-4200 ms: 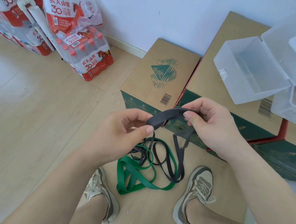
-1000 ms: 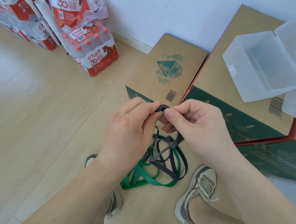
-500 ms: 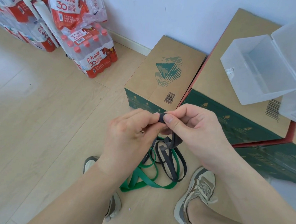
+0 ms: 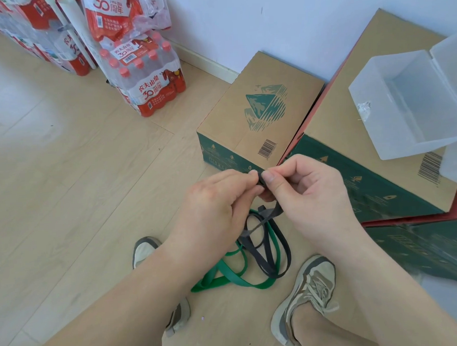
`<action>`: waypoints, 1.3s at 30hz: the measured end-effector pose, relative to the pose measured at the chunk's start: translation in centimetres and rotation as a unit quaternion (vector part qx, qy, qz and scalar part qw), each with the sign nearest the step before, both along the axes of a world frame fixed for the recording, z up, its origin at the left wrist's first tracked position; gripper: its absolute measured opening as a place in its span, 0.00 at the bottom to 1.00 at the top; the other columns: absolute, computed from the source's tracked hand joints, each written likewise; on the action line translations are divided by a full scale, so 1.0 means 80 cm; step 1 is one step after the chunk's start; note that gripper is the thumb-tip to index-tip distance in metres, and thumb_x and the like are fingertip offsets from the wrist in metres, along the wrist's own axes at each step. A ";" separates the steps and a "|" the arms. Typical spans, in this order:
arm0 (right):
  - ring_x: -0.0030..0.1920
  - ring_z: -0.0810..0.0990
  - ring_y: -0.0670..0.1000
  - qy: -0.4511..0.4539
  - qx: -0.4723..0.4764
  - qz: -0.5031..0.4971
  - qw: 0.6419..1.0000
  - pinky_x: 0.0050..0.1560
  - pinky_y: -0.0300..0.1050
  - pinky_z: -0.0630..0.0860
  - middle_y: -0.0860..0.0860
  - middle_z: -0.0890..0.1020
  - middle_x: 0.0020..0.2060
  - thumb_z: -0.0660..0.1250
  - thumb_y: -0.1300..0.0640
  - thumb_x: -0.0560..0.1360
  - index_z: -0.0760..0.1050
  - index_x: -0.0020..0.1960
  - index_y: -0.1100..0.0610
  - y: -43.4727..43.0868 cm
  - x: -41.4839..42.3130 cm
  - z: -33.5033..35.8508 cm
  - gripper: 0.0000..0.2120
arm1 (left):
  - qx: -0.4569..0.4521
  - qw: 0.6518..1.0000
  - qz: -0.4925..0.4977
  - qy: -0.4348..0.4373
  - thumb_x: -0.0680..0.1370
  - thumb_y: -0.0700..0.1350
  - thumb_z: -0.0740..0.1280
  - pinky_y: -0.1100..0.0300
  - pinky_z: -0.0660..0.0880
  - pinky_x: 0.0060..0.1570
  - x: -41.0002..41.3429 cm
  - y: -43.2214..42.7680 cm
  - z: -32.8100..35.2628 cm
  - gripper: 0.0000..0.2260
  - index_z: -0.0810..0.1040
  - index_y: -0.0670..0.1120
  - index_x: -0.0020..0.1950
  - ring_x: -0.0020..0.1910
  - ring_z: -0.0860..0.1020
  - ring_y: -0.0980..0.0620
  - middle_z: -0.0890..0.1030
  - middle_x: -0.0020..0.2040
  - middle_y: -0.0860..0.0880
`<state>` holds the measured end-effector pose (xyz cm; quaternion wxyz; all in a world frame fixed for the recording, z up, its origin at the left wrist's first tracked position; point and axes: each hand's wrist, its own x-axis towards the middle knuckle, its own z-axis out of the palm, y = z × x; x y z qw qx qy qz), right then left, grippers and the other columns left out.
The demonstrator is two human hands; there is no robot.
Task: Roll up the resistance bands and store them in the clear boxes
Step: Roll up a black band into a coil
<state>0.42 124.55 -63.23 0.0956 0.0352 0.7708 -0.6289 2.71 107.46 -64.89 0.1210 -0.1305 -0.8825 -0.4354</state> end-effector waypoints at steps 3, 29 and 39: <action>0.37 0.87 0.49 -0.025 -0.014 0.011 1.000 0.44 0.46 0.86 0.56 0.87 0.36 0.71 0.64 0.80 0.81 0.46 0.63 -0.001 0.001 0.008 0.05 | -0.018 0.999 0.016 0.029 0.80 0.39 0.71 0.55 0.77 0.43 0.001 -0.001 -0.001 0.03 0.84 0.40 0.51 0.42 0.81 0.50 0.83 0.43 0.49; 0.37 0.83 0.47 -0.036 0.000 0.084 0.996 0.42 0.39 0.81 0.58 0.86 0.40 0.67 0.67 0.81 0.79 0.50 0.61 0.002 -0.003 0.005 0.03 | -0.051 0.998 -0.024 0.018 0.80 0.35 0.68 0.56 0.76 0.50 -0.007 -0.006 0.001 0.12 0.82 0.42 0.63 0.50 0.79 0.48 0.81 0.53 0.48; 0.46 0.88 0.56 -0.071 -0.140 -0.014 0.987 0.54 0.61 0.84 0.57 0.89 0.44 0.75 0.58 0.71 0.83 0.51 0.59 -0.013 0.002 0.015 0.10 | -0.024 0.996 0.065 0.051 0.78 0.34 0.69 0.60 0.74 0.46 -0.008 -0.004 0.013 0.07 0.78 0.41 0.56 0.44 0.77 0.50 0.78 0.49 0.48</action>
